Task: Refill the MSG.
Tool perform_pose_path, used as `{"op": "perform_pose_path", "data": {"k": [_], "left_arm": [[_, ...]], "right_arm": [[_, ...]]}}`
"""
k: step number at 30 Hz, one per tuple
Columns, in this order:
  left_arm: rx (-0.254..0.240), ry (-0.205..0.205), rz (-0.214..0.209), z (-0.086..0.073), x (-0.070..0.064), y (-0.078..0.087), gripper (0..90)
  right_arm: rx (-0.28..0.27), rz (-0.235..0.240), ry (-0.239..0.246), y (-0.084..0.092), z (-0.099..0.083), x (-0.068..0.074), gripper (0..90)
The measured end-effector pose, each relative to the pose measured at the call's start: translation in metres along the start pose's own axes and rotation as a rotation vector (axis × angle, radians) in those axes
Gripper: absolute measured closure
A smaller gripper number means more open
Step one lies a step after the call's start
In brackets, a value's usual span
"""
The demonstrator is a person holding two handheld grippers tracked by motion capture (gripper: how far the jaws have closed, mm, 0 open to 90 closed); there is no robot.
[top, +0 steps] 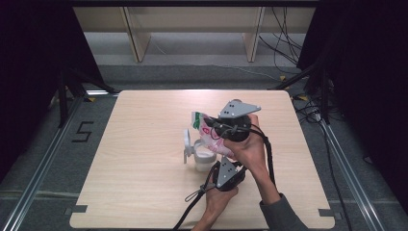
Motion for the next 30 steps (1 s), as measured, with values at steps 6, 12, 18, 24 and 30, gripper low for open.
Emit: {"op": "perform_pose_path", "data": {"k": [6,12,18,24,30], "left_arm": [[0.007,-0.007,0.007,-0.001,0.003,0.002,80.8],[0.014,-0.025,0.013,-0.002,0.003,0.006,80.8],[0.032,-0.045,0.007,-0.005,0.001,0.01,80.9],[0.063,-0.073,0.005,-0.012,0.0,0.016,80.9],[0.086,-0.071,0.005,-0.019,-0.003,0.019,80.8]], "right_arm": [[-0.022,-0.004,0.003,0.005,0.001,-0.001,90.0],[-0.027,0.013,-0.005,0.011,0.0,0.0,90.0],[-0.032,0.031,-0.01,0.015,-0.004,-0.001,90.0],[-0.045,0.047,-0.027,0.021,-0.011,-0.004,90.0],[-0.074,0.043,-0.034,0.029,-0.021,-0.006,90.0]]}}
Point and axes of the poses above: each handheld gripper's, and its own axes: y roughly backward along the jaws, z roughly out of its top, x roughly to its left, the point moved 1 cm from there along -y, roughly forward along the jaws, and after that the axes turned 10 degrees about x, right-handed, at the moved point
